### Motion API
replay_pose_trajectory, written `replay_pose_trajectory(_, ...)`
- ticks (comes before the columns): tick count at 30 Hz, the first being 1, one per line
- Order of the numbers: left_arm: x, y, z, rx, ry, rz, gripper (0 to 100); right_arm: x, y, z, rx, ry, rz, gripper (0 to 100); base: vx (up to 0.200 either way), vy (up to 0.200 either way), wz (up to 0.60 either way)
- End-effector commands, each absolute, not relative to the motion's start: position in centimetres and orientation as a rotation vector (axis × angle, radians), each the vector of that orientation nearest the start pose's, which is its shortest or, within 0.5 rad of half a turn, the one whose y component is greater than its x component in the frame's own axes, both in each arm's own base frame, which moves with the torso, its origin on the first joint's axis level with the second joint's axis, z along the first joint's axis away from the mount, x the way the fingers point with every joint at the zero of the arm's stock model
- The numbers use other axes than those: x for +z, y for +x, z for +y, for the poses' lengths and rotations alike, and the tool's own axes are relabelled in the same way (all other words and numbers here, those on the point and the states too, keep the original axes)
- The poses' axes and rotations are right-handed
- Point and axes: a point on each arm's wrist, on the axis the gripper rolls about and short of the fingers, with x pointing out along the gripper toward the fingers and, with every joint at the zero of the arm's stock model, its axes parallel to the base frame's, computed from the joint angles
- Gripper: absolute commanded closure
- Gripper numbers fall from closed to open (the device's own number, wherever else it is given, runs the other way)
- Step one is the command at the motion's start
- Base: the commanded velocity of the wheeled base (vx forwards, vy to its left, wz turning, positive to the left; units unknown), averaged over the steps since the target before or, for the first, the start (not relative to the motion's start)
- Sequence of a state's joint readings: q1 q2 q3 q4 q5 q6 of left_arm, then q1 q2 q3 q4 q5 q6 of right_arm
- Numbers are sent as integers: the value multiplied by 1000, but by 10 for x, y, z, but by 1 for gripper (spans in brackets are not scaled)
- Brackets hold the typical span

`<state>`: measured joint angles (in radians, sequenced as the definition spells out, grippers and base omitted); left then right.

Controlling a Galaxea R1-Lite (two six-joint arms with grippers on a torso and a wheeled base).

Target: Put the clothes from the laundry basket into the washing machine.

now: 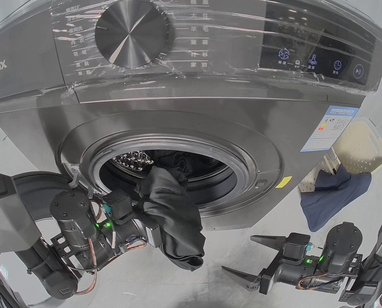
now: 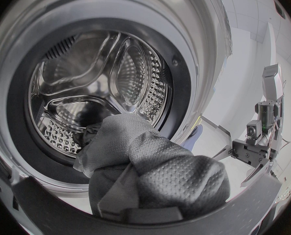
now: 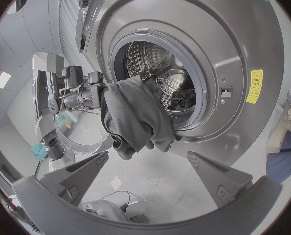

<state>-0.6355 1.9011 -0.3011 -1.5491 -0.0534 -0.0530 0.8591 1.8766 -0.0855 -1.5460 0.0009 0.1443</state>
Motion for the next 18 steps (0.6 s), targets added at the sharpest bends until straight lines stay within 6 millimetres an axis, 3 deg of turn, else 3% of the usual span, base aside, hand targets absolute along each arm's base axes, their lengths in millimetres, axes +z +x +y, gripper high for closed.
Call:
replay_pose_trajectory(1, 84, 233, -173, -701, -21, 106, 100, 77, 146, 171, 845, 35, 277, 0, 0, 0, 0)
replay_pose_trajectory(10, 67, 289, -199, -672, -61, 48, 100, 81, 143, 171, 854, 41, 262, 0, 0, 0, 0)
replay_pose_trajectory(18, 58, 345, -207, -613, -92, -52, 100, 84, 143, 171, 856, 45, 250, 0, 0, 0, 0)
